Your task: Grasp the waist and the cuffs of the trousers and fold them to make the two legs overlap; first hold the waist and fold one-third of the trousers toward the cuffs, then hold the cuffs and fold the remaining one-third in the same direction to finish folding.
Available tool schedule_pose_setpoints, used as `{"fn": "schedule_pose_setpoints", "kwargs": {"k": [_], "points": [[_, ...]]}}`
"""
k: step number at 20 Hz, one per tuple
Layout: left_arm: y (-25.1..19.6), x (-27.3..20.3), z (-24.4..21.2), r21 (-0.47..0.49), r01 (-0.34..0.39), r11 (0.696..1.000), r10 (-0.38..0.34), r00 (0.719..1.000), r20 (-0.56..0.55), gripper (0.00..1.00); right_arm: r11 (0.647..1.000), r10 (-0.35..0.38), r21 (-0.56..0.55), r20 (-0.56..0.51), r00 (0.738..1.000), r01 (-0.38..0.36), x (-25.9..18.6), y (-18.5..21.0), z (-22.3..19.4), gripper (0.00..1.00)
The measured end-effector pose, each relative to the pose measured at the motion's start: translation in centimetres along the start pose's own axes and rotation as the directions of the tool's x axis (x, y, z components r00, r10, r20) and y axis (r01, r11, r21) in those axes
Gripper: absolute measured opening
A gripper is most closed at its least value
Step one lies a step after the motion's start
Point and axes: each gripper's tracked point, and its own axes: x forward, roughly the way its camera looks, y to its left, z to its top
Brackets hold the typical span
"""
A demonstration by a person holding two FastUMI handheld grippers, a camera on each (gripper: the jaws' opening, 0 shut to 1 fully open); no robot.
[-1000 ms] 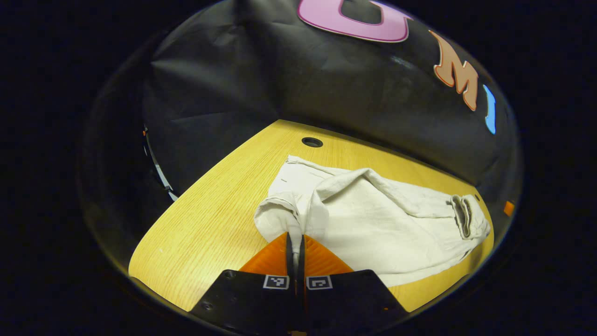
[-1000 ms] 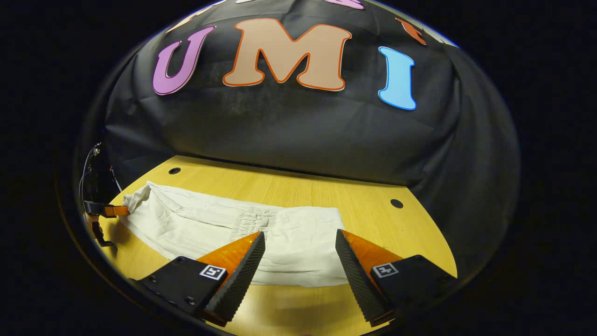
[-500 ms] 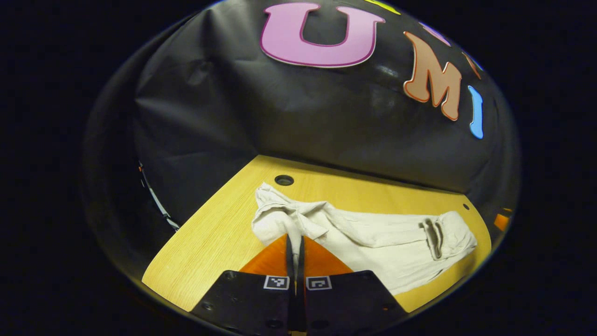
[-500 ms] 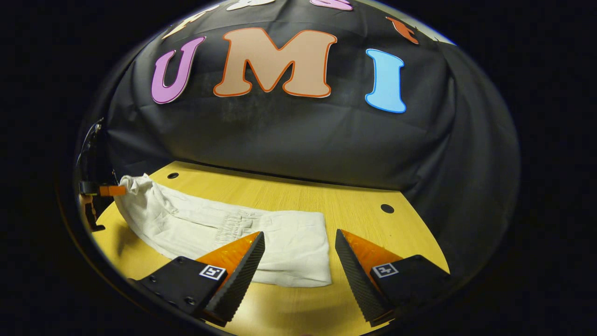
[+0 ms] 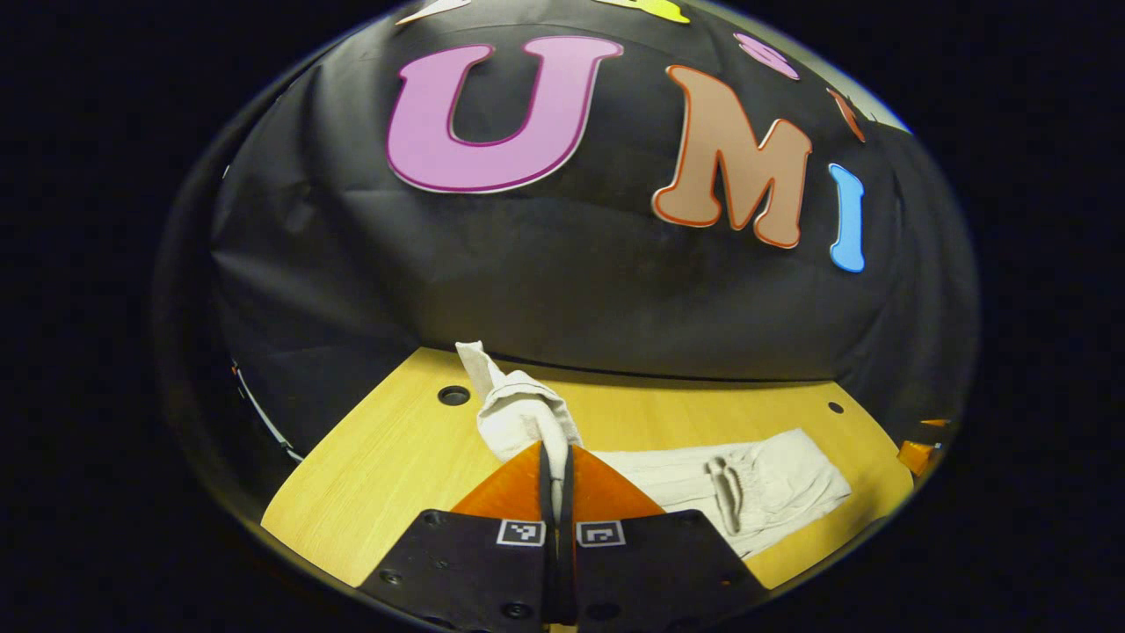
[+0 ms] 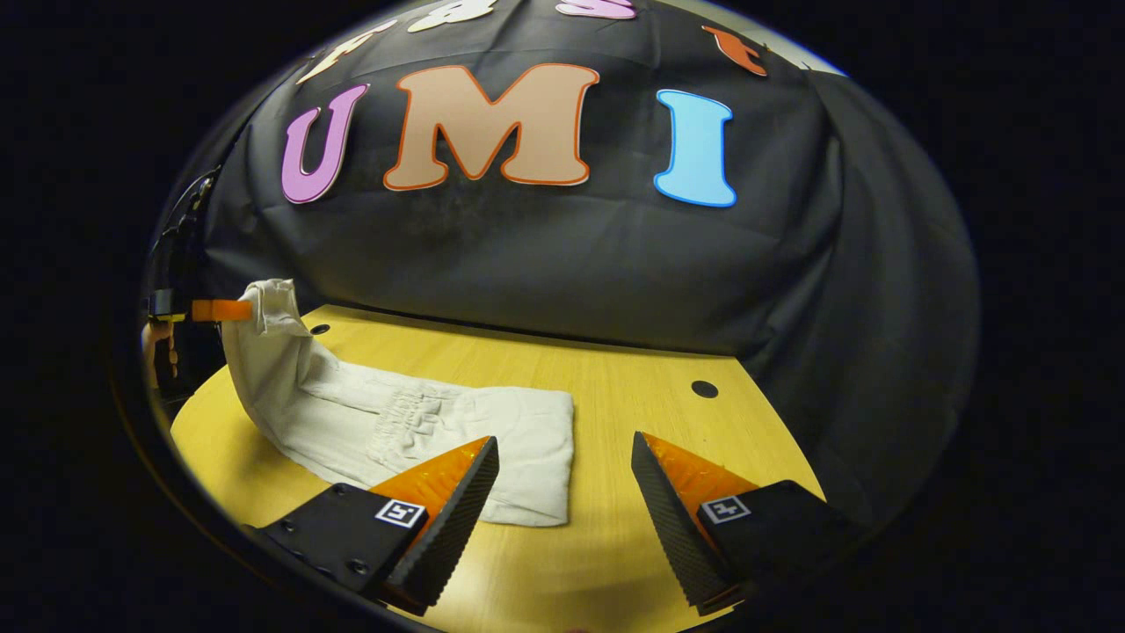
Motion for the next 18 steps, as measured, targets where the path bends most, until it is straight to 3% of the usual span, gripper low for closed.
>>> {"fn": "schedule_pose_setpoints", "kwargs": {"k": [7, 18], "points": [[-9.4, 1.0, 1.9, 0.060, 0.112, 0.992, -0.113, 0.993, 0.016, 0.00, 0.999, -0.018, 0.041, -0.010, 1.000, 0.019, -0.6, -4.4, -1.6, 0.98], [-22.5, 3.5, 0.1, 0.098, 0.278, 0.956, -0.278, 0.961, -0.014, 0.00, 0.997, -0.042, 0.061, -0.034, 0.999, 0.044, -1.1, -9.6, -3.7, 0.98]]}}
